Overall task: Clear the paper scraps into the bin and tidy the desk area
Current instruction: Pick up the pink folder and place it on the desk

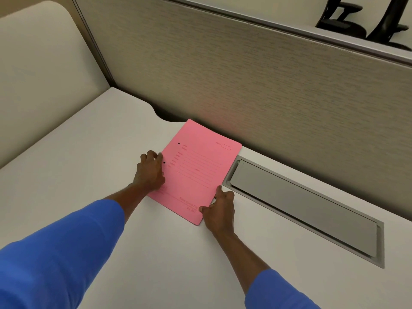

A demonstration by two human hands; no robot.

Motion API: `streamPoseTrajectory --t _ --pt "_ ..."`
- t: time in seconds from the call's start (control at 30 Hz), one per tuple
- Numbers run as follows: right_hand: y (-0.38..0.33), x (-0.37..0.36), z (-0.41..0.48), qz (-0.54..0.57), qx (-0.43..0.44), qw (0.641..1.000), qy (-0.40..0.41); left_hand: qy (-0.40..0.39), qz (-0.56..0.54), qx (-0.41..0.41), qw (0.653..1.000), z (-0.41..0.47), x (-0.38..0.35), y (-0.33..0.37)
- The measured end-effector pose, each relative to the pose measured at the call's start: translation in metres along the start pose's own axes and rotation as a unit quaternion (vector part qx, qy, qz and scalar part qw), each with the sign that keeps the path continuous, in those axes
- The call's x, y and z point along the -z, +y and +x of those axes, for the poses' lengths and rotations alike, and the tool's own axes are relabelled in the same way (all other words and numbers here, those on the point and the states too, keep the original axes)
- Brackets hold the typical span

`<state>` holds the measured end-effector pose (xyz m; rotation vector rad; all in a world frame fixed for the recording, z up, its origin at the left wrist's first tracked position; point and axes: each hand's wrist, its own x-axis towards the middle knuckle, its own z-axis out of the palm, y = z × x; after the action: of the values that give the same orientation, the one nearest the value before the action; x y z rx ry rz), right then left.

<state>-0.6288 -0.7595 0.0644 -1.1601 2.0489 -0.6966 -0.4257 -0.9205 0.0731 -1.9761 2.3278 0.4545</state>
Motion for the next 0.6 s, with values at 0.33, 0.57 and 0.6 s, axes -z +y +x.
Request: streamPoseTrajectory --t 0.33,0.57,0.6 --pt "0.01 0.014 -0.036 -0.019 0.018 1.0 0.011 0.07 0.037 0.013 0.997 -0.068 0.015 0.017" --pt "0.026 0.034 -0.099 -0.054 0.034 0.996 -0.057 0.072 -0.081 0.026 0.994 -0.16 0.025 0.02" --pt "0.028 0.035 -0.109 -0.046 0.039 0.996 -0.066 0.056 -0.111 0.038 0.992 -0.173 0.024 0.018"
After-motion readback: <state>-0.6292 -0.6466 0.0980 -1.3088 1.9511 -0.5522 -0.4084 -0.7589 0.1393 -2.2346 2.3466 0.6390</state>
